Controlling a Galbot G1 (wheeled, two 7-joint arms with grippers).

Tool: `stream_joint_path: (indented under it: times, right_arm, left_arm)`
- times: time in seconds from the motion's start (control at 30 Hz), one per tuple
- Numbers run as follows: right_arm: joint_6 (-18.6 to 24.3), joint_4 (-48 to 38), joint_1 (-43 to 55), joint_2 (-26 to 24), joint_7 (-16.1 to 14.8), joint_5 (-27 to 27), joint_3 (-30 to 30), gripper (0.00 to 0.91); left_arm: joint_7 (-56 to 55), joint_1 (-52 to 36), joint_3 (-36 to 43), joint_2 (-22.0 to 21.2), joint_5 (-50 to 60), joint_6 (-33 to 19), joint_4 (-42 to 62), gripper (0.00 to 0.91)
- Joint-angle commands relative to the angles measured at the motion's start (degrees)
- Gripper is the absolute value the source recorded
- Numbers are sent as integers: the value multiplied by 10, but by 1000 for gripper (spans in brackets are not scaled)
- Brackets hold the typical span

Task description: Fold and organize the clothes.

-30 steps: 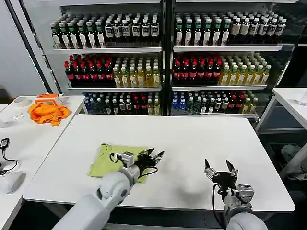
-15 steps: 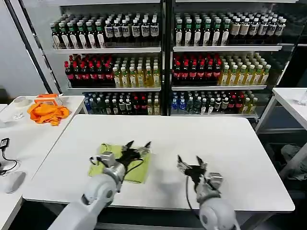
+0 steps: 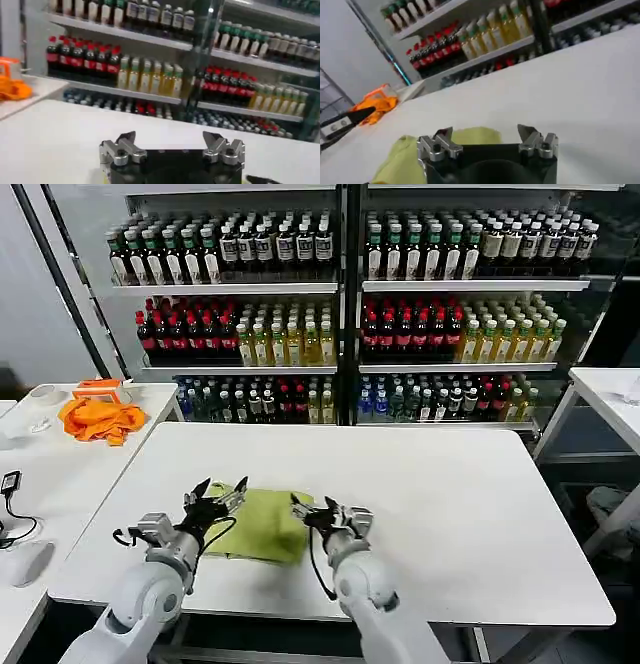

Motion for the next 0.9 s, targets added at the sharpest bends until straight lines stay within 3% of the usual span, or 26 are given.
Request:
stream_joint_path:
  times: [0.03,0.07,0.1,0.13,0.5,0.77,0.9]
  right_arm:
    - [16,-144,72,53,10,28,-35,383]
    - [19,-144,71,53,12,28,-35,272]
    - [21,-145,70,53,16,27,-35,71]
    - [23,-145,68,53,19,27,-34,0]
    - [30,-129,61,51,28,17,-30,0]
    - [25,-98,69,-8,24,19,-24,0]
    - [22,-89,78,-62,14,17,3,0]
  left_arm:
    - [-2,37,-47,13,10,-2,-19,907]
    - [-1,37,-47,13,10,-2,-19,907]
    - [-1,39,-48,13,10,-2,-19,907]
    - [-1,40,-49,13,10,-2,-19,907]
    - [-2,45,-53,8,-15,17,-30,907]
    - [-2,37,-48,7,-24,22,-27,907]
    - [-2,35,-42,2,-26,24,-25,907]
